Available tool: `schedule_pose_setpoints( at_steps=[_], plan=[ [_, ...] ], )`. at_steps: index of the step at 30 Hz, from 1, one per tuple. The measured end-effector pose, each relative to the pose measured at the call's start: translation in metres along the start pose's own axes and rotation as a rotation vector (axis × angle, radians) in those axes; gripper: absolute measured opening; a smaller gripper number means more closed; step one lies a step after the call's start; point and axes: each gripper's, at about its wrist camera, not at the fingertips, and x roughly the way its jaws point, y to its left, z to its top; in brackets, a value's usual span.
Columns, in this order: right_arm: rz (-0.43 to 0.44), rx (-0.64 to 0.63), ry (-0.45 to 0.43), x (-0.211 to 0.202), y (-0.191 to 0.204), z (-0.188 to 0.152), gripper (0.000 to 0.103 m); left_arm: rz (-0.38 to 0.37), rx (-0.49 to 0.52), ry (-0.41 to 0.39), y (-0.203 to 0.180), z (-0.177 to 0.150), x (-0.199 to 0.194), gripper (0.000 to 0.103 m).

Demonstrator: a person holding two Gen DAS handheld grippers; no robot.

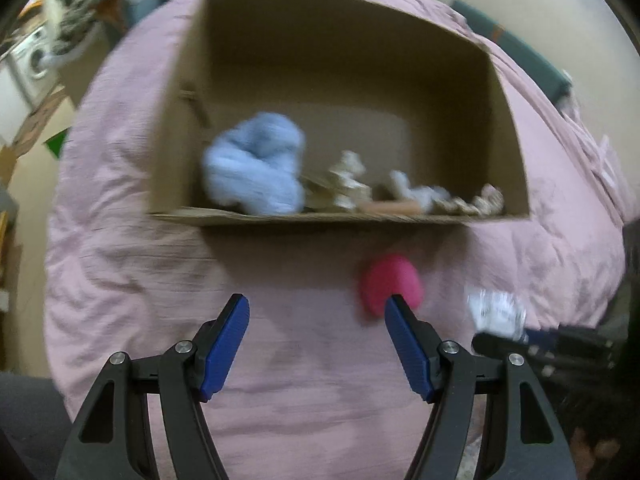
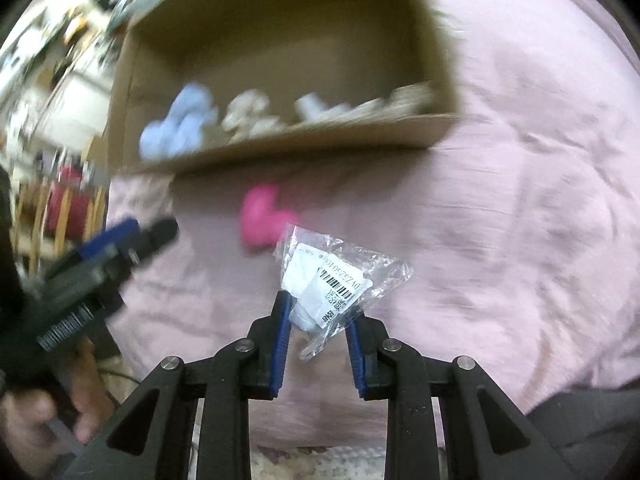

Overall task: Organize soft objects
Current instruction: 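Grasp the clear plastic bag with the right gripper while the left grasps the pink rubber duck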

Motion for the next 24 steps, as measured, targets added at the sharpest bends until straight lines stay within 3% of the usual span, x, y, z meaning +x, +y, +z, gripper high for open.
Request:
schedule_pose_setpoints(
  at_steps=[6, 12, 21, 22, 24],
  plan=[
    [0.013, 0.085, -0.035, -0.011, -0.022, 0.003, 0.028, -0.074, 0.095, 0.091, -0.028, 0.002, 0.03, 0.067],
    [0.014, 0.101, -0.03, -0.009, -0.024, 0.004, 0.028, -0.11, 0.088, 0.121, -0.038, 0.008, 0.052, 0.067],
    [0.01, 0.121, -0.018, 0.0, -0.027, 0.007, 0.028, -0.101, 0.076, 0.13, -0.04, 0.017, 0.077, 0.067],
    [0.01, 0.123, -0.018, 0.001, -0.027, 0.007, 0.028, -0.091, 0.091, 0.127, -0.042, 0.017, 0.079, 0.066],
    [0.01, 0.125, -0.017, 0.001, -0.028, 0.008, 0.028, -0.076, 0.116, 0.101, -0.044, 0.016, 0.079, 0.051]
  ],
)
